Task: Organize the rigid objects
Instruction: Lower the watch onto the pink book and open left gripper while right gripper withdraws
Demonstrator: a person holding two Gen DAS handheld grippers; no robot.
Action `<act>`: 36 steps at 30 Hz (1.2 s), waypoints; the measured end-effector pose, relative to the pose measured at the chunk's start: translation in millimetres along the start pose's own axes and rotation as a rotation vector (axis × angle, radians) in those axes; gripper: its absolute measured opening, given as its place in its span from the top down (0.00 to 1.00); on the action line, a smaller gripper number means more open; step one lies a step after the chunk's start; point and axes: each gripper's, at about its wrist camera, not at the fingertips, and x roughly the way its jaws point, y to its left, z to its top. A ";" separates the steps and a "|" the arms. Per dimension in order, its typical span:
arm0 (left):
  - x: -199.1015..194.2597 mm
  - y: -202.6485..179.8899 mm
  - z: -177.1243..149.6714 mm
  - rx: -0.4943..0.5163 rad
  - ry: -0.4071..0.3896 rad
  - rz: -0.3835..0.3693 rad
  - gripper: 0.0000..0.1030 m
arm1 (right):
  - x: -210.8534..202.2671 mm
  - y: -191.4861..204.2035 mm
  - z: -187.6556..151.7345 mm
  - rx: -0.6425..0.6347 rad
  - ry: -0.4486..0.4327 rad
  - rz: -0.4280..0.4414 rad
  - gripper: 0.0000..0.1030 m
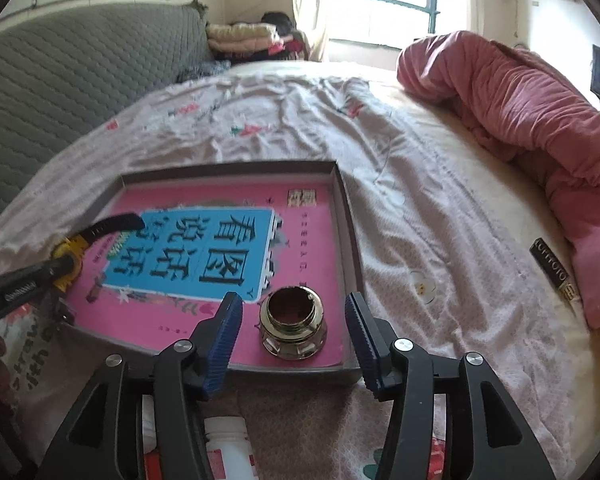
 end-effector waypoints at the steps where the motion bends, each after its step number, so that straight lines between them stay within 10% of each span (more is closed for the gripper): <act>1: -1.5 -2.7 0.4 0.020 -0.007 0.019 0.80 | -1.2 0.2 -0.3 0.003 -0.004 0.006 0.46; 36: -6.1 -0.2 1.5 0.016 -0.014 -0.049 0.76 | -7.1 1.9 -12.5 -0.032 -0.007 -0.028 0.41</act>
